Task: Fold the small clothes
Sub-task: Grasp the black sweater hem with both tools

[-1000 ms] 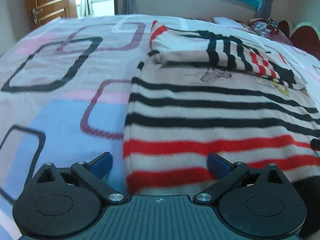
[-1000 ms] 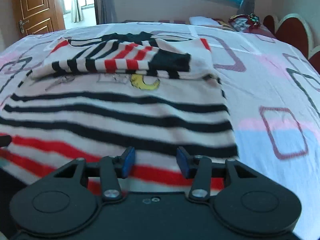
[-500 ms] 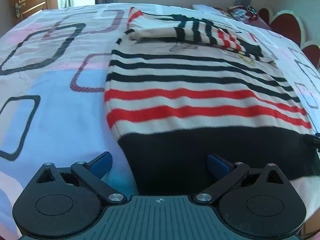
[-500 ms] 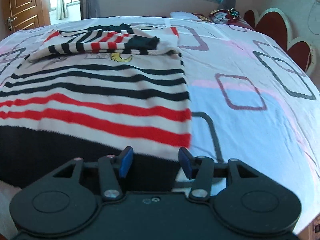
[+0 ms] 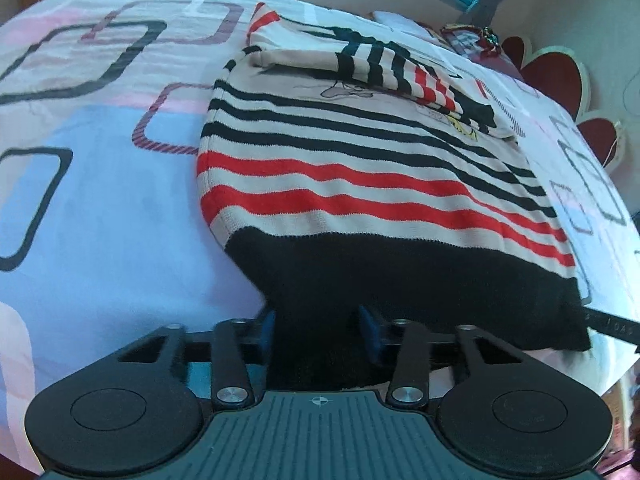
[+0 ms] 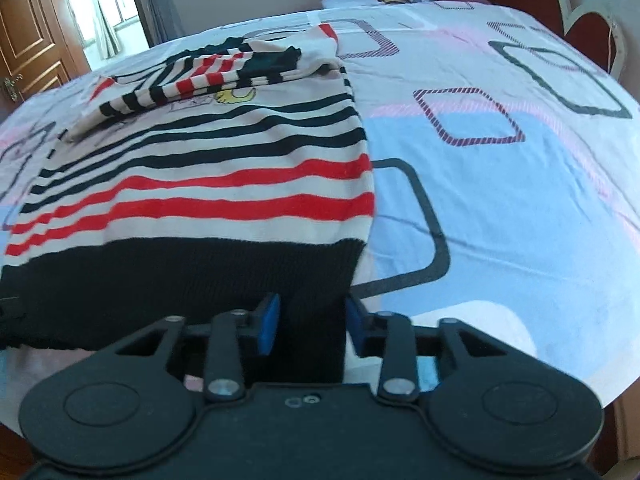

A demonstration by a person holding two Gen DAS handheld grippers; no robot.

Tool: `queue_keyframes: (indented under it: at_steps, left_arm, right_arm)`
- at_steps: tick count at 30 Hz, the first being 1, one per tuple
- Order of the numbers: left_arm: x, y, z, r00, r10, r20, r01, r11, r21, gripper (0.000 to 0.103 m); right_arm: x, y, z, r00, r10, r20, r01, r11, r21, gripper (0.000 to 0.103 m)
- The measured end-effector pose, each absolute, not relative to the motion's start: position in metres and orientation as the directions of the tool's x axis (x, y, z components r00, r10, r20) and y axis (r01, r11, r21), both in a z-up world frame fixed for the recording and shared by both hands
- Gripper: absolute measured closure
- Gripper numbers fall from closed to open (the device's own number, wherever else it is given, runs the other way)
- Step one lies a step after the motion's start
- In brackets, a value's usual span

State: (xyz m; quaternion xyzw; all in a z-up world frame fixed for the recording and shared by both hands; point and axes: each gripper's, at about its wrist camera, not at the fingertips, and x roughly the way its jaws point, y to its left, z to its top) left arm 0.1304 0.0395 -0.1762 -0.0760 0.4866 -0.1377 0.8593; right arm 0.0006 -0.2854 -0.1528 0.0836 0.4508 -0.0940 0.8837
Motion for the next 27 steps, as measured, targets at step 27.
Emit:
queue_keyframes:
  at_steps: [27]
  left_arm:
    - [0.206,0.018,-0.117,0.634,-0.398,-0.663,0.243,0.916,-0.318,0.093]
  right_arm:
    - [0.049,-0.295,-0.089,0.735,0.094,-0.671,0.128,0.953,0.274,0.092]
